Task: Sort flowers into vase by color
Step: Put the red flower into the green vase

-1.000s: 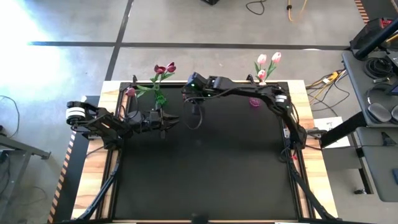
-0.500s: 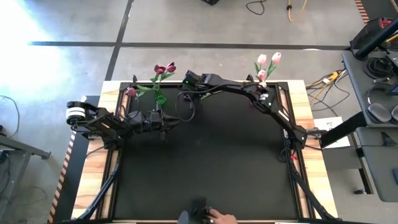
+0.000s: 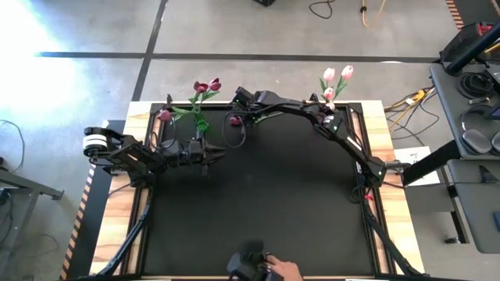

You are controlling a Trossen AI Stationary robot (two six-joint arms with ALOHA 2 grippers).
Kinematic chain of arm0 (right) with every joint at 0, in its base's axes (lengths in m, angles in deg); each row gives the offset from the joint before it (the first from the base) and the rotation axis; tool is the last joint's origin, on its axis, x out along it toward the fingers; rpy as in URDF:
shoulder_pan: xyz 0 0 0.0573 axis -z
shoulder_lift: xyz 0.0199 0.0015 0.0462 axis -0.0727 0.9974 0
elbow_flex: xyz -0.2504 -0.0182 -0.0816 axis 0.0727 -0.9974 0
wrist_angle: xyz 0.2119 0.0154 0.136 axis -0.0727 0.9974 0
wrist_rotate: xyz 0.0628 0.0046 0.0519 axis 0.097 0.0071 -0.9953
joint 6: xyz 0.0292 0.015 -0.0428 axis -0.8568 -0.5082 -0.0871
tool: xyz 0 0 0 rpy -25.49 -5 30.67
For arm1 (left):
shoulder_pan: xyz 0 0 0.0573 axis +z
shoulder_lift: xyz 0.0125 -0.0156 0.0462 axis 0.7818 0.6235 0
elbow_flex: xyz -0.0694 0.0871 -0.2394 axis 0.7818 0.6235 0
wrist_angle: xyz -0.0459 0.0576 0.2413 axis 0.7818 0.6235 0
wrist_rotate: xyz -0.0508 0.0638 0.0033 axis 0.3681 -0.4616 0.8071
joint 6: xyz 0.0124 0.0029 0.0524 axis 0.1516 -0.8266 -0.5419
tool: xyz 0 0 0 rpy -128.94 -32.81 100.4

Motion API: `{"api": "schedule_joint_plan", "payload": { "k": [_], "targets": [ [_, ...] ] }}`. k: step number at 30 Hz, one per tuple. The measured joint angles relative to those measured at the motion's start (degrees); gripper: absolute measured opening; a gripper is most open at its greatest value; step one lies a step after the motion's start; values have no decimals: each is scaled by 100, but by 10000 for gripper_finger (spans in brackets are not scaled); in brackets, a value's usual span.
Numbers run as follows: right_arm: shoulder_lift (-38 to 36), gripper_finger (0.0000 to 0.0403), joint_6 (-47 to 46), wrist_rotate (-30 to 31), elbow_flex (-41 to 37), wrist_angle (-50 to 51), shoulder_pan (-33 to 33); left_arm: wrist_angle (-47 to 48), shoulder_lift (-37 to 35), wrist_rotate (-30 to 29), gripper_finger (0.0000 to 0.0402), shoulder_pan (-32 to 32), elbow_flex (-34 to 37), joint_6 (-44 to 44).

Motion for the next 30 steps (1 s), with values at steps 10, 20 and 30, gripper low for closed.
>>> {"api": "schedule_joint_plan", "payload": {
  "k": [10,20,30],
  "targets": [
    [0,63,-208,-372,-2,49,92,7,2,0,75,0,0,31],
    [-211,13,-401,-399,-15,32,47,-18,-1,-4,75,0,0,73],
    [-950,13,-782,-402,-17,-229,-249,-711,-296,-7,75,0,361,13]
  ]
}}
